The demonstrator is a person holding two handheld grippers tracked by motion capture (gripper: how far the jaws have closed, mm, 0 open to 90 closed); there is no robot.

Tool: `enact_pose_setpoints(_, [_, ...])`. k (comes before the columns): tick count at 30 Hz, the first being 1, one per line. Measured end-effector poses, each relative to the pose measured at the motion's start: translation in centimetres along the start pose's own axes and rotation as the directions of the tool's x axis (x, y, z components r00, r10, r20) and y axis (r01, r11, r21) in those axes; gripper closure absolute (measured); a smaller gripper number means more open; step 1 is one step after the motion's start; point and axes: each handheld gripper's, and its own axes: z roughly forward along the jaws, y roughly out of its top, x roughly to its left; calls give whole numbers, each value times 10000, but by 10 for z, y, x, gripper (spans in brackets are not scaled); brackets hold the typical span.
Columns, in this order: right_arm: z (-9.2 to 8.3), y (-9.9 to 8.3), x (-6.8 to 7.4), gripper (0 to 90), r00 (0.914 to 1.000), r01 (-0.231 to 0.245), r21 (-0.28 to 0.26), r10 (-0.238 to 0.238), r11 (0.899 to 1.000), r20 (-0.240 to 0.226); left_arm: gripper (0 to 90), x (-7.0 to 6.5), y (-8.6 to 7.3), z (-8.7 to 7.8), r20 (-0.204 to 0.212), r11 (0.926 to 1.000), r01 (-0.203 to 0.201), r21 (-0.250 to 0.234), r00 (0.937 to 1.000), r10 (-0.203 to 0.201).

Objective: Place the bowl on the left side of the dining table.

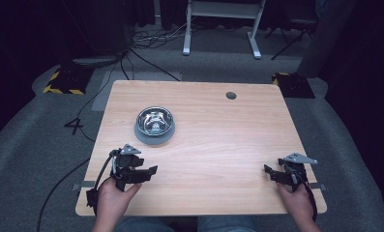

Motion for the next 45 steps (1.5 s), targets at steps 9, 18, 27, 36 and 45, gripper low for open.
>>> enact_pose_setpoints(9, [0,0,0,301,10000,-4,3,4,10000,-2,381,-1,-12,15,390,9973,-262,689,9990,236])
enact_pose_setpoints(18, [0,0,0,301,10000,-1,3,1,10000,-2,368,-5,-16,31,467,9876,-469,1501,9981,403])
enact_pose_setpoints(27, [0,0,0,301,10000,-2,2,2,10000,-3,361,-12,-20,44,448,9797,-747,1862,9967,675])
enact_pose_setpoints(36, [0,0,0,301,10000,-5,2,5,10000,-4,362,-19,-26,56,142,9794,-952,1778,9955,942])
enact_pose_setpoints(45, [0,0,0,301,10000,-4,1,4,10000,-4,348,-22,-31,63,55,9838,-1322,1212,9912,1325])
